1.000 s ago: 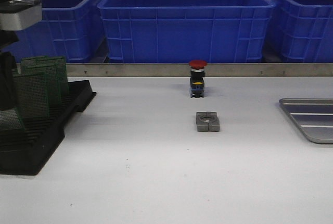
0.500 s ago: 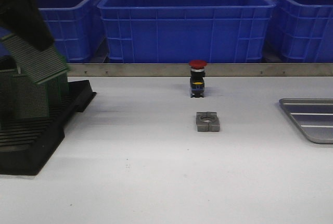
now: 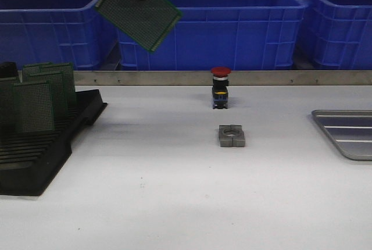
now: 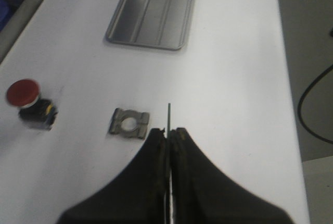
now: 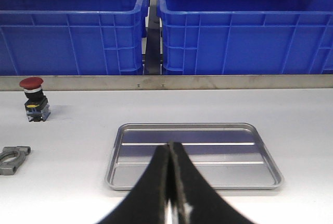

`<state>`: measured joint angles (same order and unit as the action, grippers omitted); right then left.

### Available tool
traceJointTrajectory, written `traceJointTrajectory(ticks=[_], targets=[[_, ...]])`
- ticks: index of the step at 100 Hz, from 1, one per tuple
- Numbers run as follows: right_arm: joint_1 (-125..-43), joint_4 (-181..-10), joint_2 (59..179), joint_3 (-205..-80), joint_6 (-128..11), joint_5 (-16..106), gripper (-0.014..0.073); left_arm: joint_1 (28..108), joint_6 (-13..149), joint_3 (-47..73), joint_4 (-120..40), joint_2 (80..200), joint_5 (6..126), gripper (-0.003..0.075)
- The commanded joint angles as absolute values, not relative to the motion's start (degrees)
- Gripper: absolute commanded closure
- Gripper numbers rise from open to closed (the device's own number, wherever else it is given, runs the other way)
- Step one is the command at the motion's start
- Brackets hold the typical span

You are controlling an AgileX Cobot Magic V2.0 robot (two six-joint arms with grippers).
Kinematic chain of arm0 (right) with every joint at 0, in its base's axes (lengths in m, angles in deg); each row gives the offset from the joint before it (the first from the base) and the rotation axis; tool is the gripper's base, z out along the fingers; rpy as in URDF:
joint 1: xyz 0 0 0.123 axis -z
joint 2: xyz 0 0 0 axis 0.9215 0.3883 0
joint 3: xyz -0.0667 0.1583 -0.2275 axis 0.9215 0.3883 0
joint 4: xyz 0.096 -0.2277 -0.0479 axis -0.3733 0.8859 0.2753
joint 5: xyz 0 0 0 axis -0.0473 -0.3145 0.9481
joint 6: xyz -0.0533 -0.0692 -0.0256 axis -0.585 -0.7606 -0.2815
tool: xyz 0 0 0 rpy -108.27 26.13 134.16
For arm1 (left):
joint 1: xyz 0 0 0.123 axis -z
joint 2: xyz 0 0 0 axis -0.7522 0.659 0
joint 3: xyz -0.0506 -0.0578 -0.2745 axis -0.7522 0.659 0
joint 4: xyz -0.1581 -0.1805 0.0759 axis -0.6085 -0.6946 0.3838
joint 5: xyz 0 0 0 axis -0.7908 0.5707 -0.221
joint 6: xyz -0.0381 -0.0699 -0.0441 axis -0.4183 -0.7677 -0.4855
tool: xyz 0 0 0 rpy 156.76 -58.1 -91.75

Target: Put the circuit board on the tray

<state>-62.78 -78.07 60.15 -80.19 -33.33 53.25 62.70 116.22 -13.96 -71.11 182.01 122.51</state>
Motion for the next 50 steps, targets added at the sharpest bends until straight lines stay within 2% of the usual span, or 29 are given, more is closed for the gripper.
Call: traceJointTrajectory(ticks=[1, 27, 50], targets=[[-62.9, -78.0, 58.6, -80.9, -34.0, 57.5, 0.0655, 66.0, 115.5, -15.7, -75.9, 179.4, 125.5, 0.0741], [-62.9, -78.0, 58.6, -80.9, -34.0, 57.5, 0.0655, 74.8, 115.5, -15.7, -75.0, 179.4, 125.5, 0.0741], [-62.9, -78.0, 58.6, -80.9, -33.9, 57.8, 0.0655, 77.3, 115.5, -15.7, -75.0, 179.4, 125.5, 0.0741]])
